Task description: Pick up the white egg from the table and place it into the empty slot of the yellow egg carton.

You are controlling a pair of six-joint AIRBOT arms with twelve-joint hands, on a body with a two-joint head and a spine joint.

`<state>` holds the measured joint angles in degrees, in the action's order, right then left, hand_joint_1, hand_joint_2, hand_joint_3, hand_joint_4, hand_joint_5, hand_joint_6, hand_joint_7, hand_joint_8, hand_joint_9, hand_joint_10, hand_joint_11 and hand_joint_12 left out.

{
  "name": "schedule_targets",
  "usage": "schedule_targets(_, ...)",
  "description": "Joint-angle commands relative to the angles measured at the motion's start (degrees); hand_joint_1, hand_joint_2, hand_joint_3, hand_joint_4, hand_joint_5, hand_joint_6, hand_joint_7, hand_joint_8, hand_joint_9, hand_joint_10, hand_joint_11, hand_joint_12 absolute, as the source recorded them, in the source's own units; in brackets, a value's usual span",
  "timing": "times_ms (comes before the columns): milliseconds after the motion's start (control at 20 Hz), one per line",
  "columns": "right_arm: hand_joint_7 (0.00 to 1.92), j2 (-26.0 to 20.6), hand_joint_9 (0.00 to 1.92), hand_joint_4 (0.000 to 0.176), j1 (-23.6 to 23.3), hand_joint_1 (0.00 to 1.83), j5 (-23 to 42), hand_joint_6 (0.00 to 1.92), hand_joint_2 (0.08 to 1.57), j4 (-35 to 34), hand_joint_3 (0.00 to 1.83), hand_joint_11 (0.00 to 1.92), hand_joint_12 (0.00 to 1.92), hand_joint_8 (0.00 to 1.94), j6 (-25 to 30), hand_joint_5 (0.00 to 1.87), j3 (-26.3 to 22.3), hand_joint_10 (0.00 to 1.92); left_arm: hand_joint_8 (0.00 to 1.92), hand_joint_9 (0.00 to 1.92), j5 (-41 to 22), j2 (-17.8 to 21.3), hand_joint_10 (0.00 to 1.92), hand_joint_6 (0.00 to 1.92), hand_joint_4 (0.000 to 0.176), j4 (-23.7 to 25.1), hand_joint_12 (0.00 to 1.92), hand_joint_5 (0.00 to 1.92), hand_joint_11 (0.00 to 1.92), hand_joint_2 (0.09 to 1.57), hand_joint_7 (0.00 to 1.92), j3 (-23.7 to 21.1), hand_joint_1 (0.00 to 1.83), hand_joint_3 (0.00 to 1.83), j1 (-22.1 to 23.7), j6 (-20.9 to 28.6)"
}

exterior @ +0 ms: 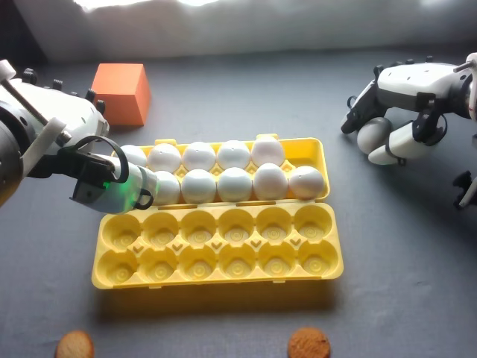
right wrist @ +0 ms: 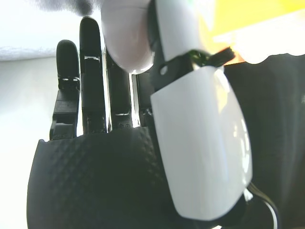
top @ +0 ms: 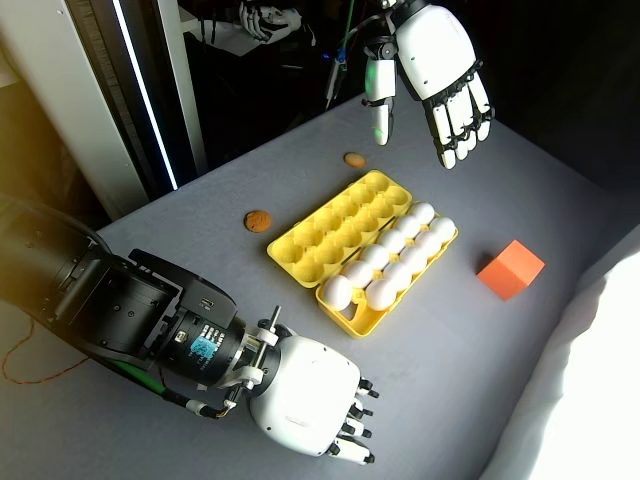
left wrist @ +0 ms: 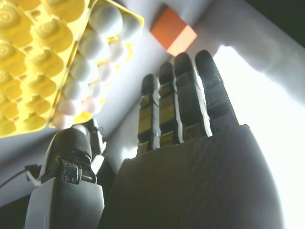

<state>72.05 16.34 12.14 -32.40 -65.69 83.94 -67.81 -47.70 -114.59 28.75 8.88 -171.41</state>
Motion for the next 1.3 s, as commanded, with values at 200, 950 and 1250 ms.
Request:
schedule_targets(200, 0.97, -0.8, 0.73, 0.0, -0.2, 1.36, 4.3, 1.12, 1.16, 1.2, 0.0, 0.28, 1.53, 1.1, 0.3, 0.81, 0.3, 1.37, 0.0, 0.3, -0.7, 0.6, 0.0, 0.0, 0.0, 4.6, 0.49, 0.29, 0.0, 1.27, 0.33, -0.2, 0.0, 0.0, 0.7, -0.4)
schedule_targets(950, 0.87, -3.0, 0.83, 0.0, -4.2, 1.36, 9.9, 1.08, 1.16, 10.3, 0.0, 0.39, 1.49, 1.2, 0.3, 0.86, -5.8, 1.34, 0.0, 0.31, -0.7, 0.6, 0.0, 0.0, 0.0, 4.6, 0.55, 0.29, 0.0, 1.28, 0.34, -0.2, 0.0, 0.0, 0.7, -0.4)
schedule_targets(1250, 0.88, -2.9, 0.77, 0.0, -6.6, 1.36, 9.5, 1.1, 1.17, 14.0, 0.0, 0.32, 1.53, 1.23, 0.3, 0.84, -7.3, 1.39, 0.0, 0.34, -0.7, 0.6, 0.0, 0.0, 0.0, 4.5, 0.59, 0.32, 0.0, 1.28, 0.37, -0.2, 0.0, 0.0, 0.7, -0.4)
